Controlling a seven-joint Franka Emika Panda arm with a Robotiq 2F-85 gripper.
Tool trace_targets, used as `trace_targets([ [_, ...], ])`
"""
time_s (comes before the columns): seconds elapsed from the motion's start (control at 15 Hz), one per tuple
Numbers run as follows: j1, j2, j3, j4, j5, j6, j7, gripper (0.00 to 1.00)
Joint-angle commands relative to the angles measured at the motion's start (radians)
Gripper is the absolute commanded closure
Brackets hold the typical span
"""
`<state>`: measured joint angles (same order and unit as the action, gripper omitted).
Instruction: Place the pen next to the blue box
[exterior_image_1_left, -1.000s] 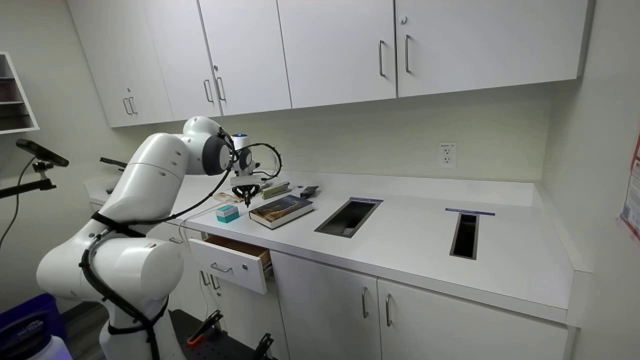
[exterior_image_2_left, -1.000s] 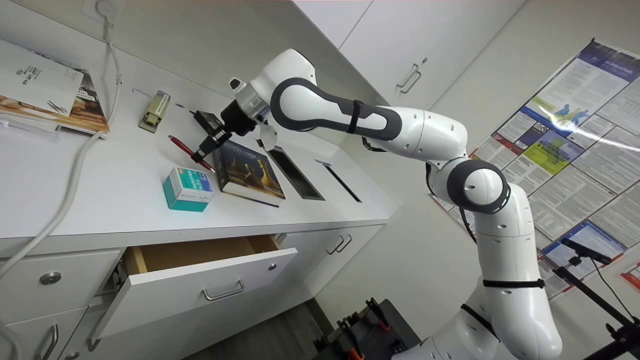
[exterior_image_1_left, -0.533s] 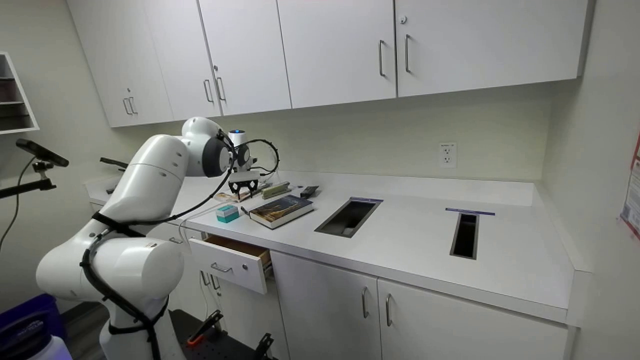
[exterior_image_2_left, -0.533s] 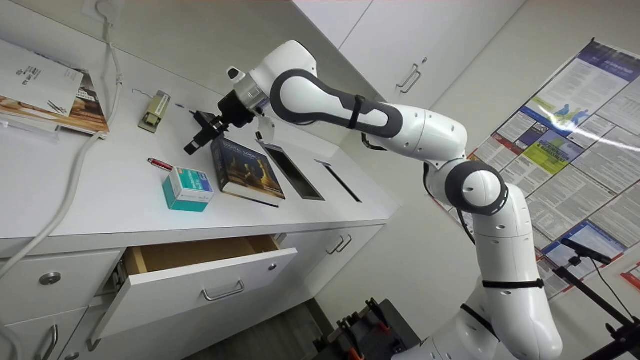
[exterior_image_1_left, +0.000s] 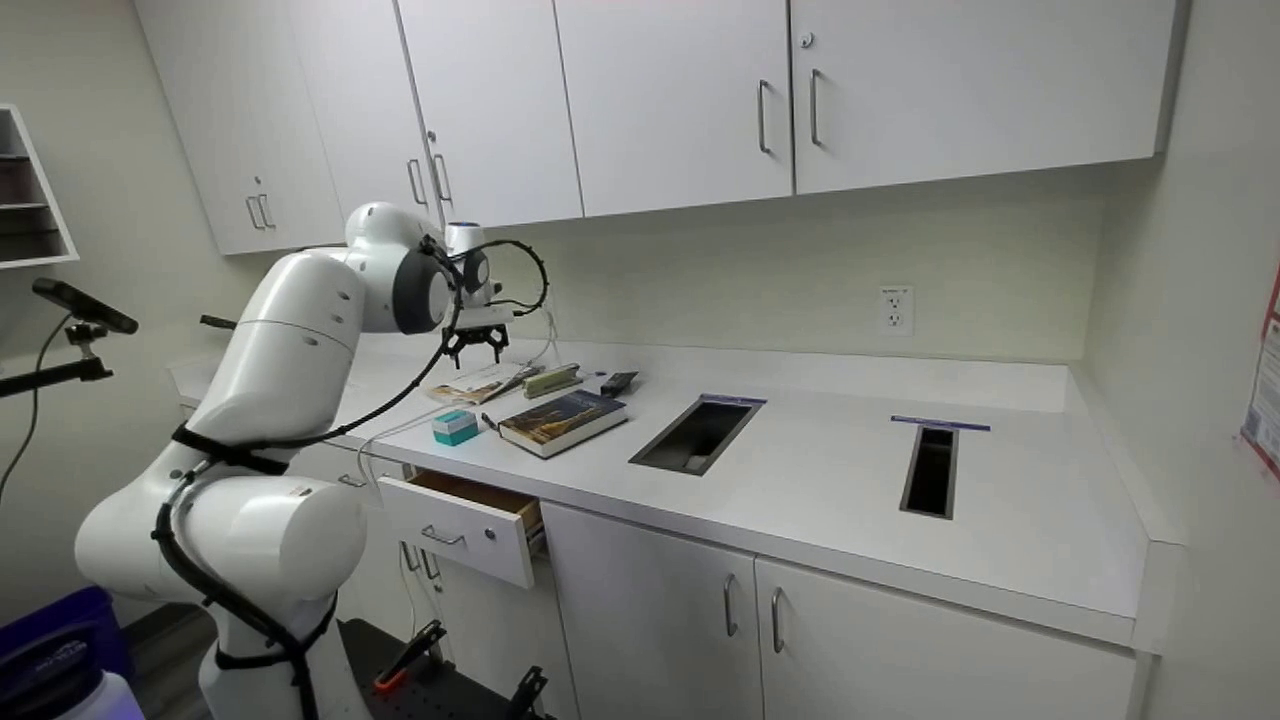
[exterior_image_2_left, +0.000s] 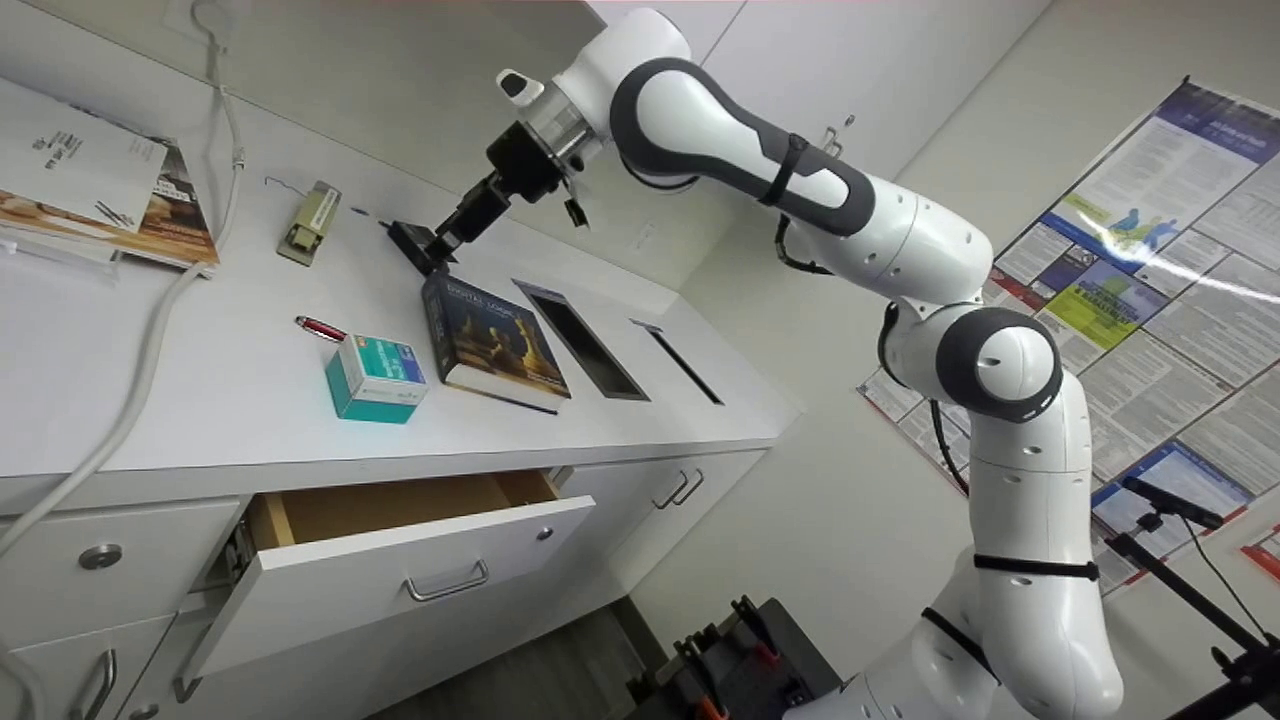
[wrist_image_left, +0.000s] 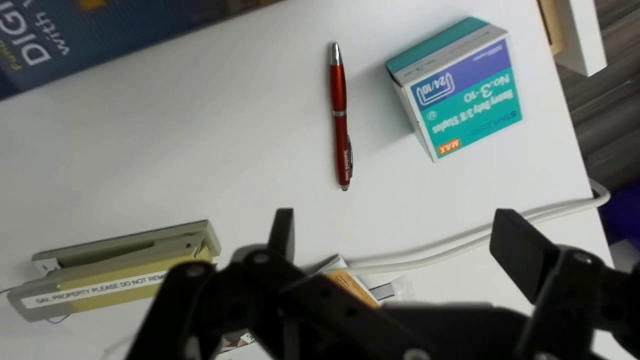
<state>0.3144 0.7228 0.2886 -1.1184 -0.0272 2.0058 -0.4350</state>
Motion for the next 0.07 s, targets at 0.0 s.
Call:
trace_targets([
  [0.0, -0.031, -0.058, 0.019, -0.015, 0.021, -0.118, -0.053, 0.0],
])
